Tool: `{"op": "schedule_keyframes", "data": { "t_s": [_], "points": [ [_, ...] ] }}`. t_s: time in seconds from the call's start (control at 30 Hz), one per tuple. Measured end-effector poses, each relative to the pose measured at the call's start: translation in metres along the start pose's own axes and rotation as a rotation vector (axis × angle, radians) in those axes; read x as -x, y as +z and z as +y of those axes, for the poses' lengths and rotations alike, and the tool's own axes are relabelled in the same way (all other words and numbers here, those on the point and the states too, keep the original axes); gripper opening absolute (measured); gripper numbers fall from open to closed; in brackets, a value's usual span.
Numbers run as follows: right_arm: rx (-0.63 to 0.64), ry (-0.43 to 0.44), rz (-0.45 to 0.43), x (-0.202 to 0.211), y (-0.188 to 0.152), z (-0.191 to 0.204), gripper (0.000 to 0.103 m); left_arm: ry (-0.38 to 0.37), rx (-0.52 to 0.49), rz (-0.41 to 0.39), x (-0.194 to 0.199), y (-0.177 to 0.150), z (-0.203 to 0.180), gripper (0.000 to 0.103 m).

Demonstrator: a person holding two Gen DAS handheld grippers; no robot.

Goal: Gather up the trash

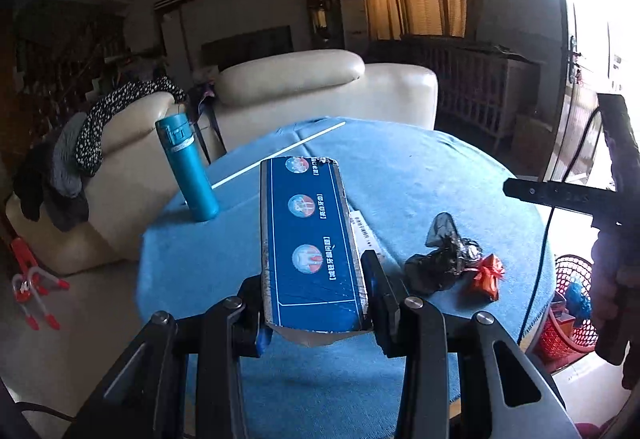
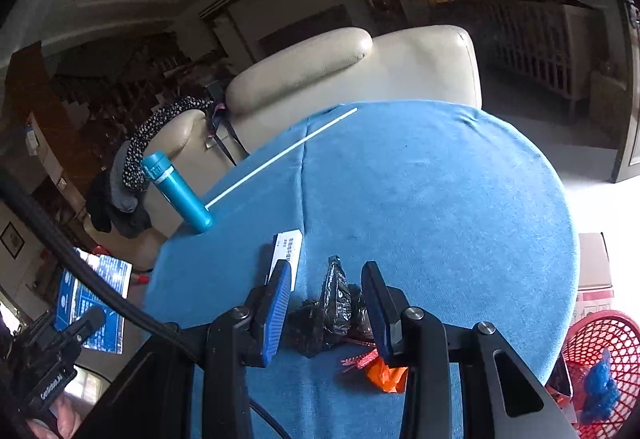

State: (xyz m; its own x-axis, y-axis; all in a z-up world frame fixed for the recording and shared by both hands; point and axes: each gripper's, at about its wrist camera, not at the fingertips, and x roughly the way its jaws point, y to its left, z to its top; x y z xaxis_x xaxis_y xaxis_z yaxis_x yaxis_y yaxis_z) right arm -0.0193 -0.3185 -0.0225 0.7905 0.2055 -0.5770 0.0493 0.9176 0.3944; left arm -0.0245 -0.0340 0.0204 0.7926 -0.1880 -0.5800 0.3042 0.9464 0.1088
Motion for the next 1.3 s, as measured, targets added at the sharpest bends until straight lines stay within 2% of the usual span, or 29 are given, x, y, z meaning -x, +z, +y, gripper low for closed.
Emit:
{"op": "schedule_keyframes", "data": {
  "t_s": [0.5,1.0,1.3],
  "points": [
    [-0.013,0.03,-0.057,0.022,-0.001,-0.002,0.04,-0.005,-0.027,-0.003,0.008,0.001,-0.018,0.041],
    [-0.072,-0.035,-0.117,0.046,-0.01,-0.053,0.04,-0.036,-0.114,0.017,-0.008,0.01,-0.064,0.041],
    [-0.14,-0.066,-0.169,0.073,-0.015,-0.092,0.04,-0.027,-0.178,0.02,-0.031,0.035,-0.093,0.041]
  ]
}}
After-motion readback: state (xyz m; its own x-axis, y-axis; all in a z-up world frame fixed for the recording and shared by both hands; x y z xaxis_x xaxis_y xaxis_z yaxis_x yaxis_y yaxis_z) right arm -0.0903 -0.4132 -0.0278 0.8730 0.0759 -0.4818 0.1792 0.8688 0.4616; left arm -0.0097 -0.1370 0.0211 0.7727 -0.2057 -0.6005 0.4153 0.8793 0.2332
